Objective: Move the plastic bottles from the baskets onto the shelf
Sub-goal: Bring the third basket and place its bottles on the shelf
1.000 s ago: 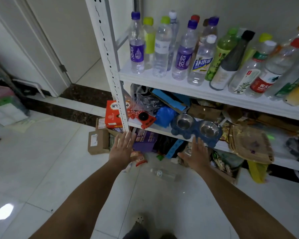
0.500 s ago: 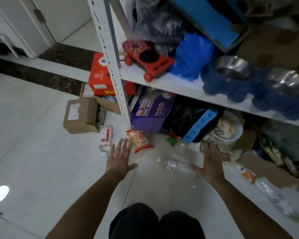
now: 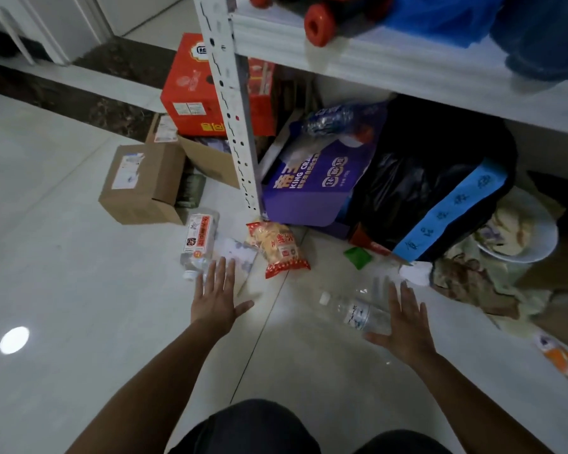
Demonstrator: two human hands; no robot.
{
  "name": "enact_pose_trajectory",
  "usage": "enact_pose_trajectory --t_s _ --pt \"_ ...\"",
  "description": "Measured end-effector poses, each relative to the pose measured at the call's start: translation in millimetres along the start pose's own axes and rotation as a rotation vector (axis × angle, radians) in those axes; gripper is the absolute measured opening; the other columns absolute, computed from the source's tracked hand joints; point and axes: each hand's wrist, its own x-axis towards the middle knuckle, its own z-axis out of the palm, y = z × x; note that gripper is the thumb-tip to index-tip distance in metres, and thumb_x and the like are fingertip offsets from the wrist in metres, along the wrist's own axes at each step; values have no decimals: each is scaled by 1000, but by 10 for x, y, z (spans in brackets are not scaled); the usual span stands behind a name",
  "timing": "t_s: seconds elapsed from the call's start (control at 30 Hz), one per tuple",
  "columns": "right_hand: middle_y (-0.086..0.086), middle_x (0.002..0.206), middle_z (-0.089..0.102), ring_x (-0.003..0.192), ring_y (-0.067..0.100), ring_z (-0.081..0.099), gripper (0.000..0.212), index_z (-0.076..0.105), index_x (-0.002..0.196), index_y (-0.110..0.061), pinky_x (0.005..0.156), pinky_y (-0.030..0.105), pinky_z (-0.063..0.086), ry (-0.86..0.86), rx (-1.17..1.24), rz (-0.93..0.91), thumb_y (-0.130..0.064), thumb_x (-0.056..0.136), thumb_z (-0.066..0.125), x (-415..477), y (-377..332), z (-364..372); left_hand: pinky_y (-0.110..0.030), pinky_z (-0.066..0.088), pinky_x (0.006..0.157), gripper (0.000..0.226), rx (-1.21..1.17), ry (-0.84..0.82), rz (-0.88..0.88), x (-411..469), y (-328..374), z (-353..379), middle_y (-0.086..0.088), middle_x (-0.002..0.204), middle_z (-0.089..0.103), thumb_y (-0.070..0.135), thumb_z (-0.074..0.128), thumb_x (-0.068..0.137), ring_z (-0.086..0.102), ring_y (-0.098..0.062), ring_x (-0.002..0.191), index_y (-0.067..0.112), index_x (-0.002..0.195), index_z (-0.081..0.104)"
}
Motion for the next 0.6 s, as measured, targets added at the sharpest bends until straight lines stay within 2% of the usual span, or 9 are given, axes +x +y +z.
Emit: enact_pose_trajectory --t_s 0.1,0.2,0.27,0.47,0.53,0.6 --pt "11 157 -23 145 24 -20 130 -22 148 -16 117 43 -8 -33 -42 -3 -75 67 61 76 8 78 -44 -19 111 95 -23 -31 -27 -9 -42 152 -10 154 -30 75 13 86 -30 -27 140 13 138 -37" --pt "11 156 -24 145 24 -21 130 -26 146 -17 117 44 -7 -78 -68 23 -77 67 58 170 39 143 -45 -18 112 98 -40 -52 -26 42 -47 285 -10 151 -35 81 -9 71 -31 -28 140 13 134 -41" --pt "11 156 -26 144 25 -22 131 -28 145 -18 117 46 -7 -112 -64 31 -77 67 59 180 45 203 -46 -17 112 100 -46 -64 -19 68 -50 349 -10 150 -36 80 -14 66 -32 -29 139 13 134 -41" --pt "6 154 -31 144 26 -24 132 -33 142 -25 114 54 -8 -276 -79 0 -71 67 65 182 52 361 -44 -17 111 106 -63 -67 -79 233 -265 435 -6 146 -40 82 -15 63 -33 -25 137 13 141 -35" --pt "6 157 -24 145 26 -17 128 -30 144 -26 114 54 -4 -291 -104 11 -62 71 69 239 87 356 -45 -13 115 104 -82 -72 -108 287 -340 461 -8 149 -37 83 -3 73 -33 -25 137 12 143 -32" --pt "7 159 -7 146 28 -1 117 -26 146 -29 115 55 5 -279 -126 33 -47 79 69 303 85 342 -46 -11 117 103 -97 -74 -117 286 -393 479 -10 152 -33 82 5 78 -30 -26 140 12 143 -31"
